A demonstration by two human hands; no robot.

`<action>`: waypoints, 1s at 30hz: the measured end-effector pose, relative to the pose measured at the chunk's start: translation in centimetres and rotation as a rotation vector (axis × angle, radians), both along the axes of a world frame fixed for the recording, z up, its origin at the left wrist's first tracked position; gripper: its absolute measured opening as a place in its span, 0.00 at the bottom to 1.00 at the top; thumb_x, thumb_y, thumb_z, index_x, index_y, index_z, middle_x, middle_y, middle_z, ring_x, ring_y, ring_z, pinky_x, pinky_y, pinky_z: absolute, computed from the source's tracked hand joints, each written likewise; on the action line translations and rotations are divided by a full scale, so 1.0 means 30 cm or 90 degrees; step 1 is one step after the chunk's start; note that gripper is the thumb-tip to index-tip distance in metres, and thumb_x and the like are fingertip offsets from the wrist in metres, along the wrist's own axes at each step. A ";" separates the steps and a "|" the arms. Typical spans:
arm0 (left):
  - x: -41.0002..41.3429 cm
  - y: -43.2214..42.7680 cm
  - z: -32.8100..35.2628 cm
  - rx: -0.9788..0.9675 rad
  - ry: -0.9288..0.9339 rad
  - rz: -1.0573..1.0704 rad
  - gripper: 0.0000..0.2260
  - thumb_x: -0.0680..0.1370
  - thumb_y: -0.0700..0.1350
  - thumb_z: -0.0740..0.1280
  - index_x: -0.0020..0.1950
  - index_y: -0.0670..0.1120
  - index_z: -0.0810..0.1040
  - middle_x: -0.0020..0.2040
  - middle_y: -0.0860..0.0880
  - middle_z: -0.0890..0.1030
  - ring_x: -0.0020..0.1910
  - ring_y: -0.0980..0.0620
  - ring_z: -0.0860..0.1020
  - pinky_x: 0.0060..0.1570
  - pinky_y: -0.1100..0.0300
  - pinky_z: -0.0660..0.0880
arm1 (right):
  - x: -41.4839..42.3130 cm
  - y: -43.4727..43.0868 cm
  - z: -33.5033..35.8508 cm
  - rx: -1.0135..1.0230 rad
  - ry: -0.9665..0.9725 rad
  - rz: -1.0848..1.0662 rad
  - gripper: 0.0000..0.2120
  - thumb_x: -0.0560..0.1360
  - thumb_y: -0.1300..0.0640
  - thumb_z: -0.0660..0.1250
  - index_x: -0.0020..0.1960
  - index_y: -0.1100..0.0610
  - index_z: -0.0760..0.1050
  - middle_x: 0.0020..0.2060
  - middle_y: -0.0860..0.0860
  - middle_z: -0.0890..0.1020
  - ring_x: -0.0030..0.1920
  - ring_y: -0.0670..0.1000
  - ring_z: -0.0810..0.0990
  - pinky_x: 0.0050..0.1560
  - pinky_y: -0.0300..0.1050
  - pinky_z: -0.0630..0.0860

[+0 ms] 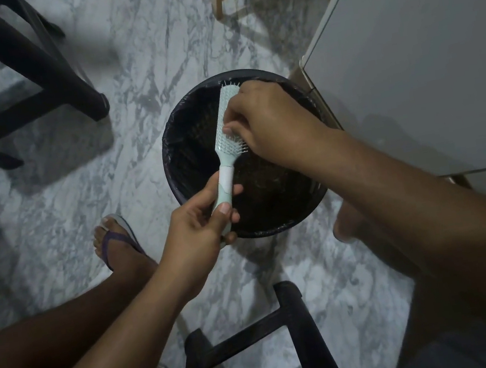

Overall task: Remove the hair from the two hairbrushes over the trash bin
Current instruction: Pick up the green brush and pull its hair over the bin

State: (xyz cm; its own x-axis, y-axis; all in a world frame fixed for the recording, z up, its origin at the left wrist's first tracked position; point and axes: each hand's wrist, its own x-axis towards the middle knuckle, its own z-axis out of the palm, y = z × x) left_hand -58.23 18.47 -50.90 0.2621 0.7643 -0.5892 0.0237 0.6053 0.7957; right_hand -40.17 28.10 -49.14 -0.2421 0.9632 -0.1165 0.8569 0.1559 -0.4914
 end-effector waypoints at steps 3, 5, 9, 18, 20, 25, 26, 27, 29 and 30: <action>0.016 -0.016 0.001 -0.077 -0.060 0.015 0.21 0.83 0.36 0.60 0.74 0.53 0.73 0.60 0.51 0.83 0.41 0.55 0.74 0.37 0.58 0.70 | 0.013 0.006 0.017 -0.084 0.035 -0.030 0.09 0.78 0.54 0.69 0.50 0.59 0.83 0.47 0.54 0.83 0.44 0.48 0.81 0.50 0.47 0.79; 0.018 -0.012 0.001 -0.116 -0.111 0.039 0.20 0.83 0.36 0.60 0.72 0.52 0.74 0.60 0.50 0.83 0.41 0.54 0.74 0.35 0.59 0.70 | 0.044 0.023 0.052 -0.110 0.159 -0.123 0.08 0.78 0.54 0.71 0.50 0.59 0.84 0.43 0.51 0.85 0.37 0.42 0.82 0.42 0.36 0.80; 0.005 0.018 0.008 -0.114 -0.168 0.067 0.20 0.82 0.37 0.61 0.73 0.49 0.74 0.61 0.49 0.83 0.40 0.55 0.75 0.35 0.62 0.72 | 0.155 0.052 0.097 -0.201 0.366 -0.290 0.06 0.77 0.61 0.72 0.51 0.64 0.82 0.38 0.57 0.85 0.34 0.47 0.86 0.36 0.40 0.83; -0.005 0.046 0.022 -0.077 -0.184 0.066 0.20 0.81 0.37 0.62 0.73 0.48 0.73 0.63 0.47 0.82 0.41 0.54 0.75 0.35 0.62 0.72 | 0.102 -0.008 -0.016 -0.346 0.104 -0.161 0.14 0.75 0.59 0.74 0.60 0.53 0.80 0.42 0.53 0.88 0.38 0.46 0.87 0.45 0.38 0.81; -0.008 0.046 0.027 -0.074 -0.191 0.063 0.20 0.82 0.37 0.61 0.74 0.48 0.73 0.63 0.47 0.82 0.41 0.54 0.75 0.35 0.62 0.72 | 0.110 0.009 -0.002 -0.270 0.130 -0.195 0.14 0.73 0.55 0.77 0.56 0.53 0.80 0.36 0.51 0.87 0.35 0.45 0.86 0.43 0.38 0.81; -0.009 0.048 0.028 -0.074 -0.184 0.057 0.22 0.80 0.38 0.63 0.74 0.48 0.73 0.62 0.48 0.83 0.41 0.55 0.75 0.34 0.62 0.72 | 0.100 0.003 -0.044 -0.337 -0.042 -0.104 0.30 0.75 0.58 0.73 0.75 0.52 0.69 0.74 0.60 0.69 0.70 0.57 0.74 0.68 0.47 0.72; -0.008 0.048 0.028 -0.074 -0.183 0.057 0.22 0.80 0.38 0.63 0.74 0.48 0.73 0.62 0.48 0.83 0.41 0.55 0.75 0.34 0.62 0.72 | 0.090 0.009 -0.035 -0.316 0.061 -0.126 0.27 0.75 0.61 0.72 0.73 0.53 0.71 0.68 0.59 0.76 0.60 0.52 0.82 0.60 0.41 0.77; -0.006 0.047 0.028 -0.074 -0.182 0.057 0.22 0.80 0.38 0.62 0.74 0.48 0.73 0.62 0.48 0.83 0.41 0.55 0.75 0.34 0.62 0.72 | 0.082 0.011 -0.021 -0.290 0.149 -0.146 0.22 0.76 0.62 0.72 0.69 0.55 0.76 0.58 0.56 0.84 0.47 0.48 0.86 0.49 0.36 0.80; -0.003 0.046 0.028 -0.073 -0.181 0.054 0.21 0.81 0.37 0.61 0.74 0.48 0.73 0.62 0.48 0.83 0.41 0.54 0.75 0.34 0.61 0.71 | 0.076 0.018 -0.008 -0.207 0.205 -0.189 0.08 0.75 0.59 0.73 0.54 0.54 0.83 0.39 0.49 0.86 0.30 0.41 0.84 0.35 0.32 0.78; -0.003 0.046 0.029 -0.072 -0.179 0.052 0.21 0.82 0.36 0.61 0.74 0.48 0.73 0.62 0.48 0.83 0.41 0.54 0.75 0.34 0.61 0.71 | 0.076 0.022 -0.011 -0.175 0.173 -0.193 0.05 0.74 0.57 0.74 0.50 0.53 0.84 0.36 0.47 0.86 0.29 0.40 0.82 0.35 0.32 0.77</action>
State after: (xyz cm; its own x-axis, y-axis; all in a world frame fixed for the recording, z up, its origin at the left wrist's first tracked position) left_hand -58.32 19.85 -50.03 0.3671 0.7234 -0.5847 -0.2410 0.6811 0.6914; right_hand -37.90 28.77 -49.46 -0.0122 0.9375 -0.3477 0.6781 -0.2478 -0.6919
